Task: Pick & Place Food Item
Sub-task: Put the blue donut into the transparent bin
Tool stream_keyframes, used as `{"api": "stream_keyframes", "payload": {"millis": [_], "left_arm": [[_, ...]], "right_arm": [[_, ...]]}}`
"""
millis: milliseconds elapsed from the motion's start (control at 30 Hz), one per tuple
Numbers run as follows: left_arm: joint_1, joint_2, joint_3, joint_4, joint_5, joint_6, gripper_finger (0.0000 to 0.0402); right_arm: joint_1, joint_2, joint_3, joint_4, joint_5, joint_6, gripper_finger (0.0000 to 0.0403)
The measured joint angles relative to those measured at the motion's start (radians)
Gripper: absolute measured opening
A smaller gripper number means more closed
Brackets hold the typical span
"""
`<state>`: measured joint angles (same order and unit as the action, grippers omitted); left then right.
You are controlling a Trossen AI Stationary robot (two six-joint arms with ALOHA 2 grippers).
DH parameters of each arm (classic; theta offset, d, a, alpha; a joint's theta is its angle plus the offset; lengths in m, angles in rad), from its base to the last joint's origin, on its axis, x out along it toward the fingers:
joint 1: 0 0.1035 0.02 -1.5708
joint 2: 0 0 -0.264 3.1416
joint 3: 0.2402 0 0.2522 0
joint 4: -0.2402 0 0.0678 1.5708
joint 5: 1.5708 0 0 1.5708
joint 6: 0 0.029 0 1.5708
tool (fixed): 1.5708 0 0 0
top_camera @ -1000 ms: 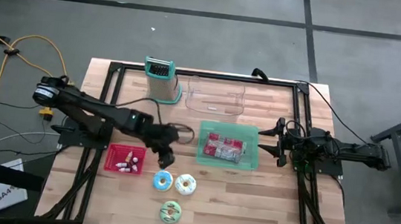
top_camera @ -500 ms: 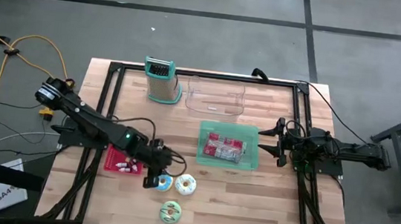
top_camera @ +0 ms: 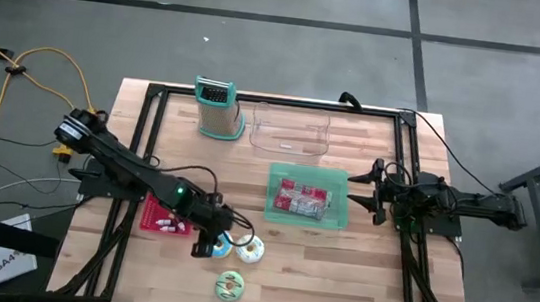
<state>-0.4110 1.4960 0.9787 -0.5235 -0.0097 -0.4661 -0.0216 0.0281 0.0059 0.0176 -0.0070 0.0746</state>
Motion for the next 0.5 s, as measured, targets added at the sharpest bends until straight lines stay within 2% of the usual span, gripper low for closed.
{"api": "stream_keyframes", "payload": {"millis": [200,500], "left_arm": [[0.000,0.049,0.000,0.015,0.038,0.033,0.0209],[0.011,0.055,0.000,0.007,0.014,0.094,0.0209]], "right_arm": [[0.000,0.016,0.000,-0.002,0.000,0.000,0.0223],[0.000,0.020,0.000,0.000,0.003,0.000,0.0223]]}}
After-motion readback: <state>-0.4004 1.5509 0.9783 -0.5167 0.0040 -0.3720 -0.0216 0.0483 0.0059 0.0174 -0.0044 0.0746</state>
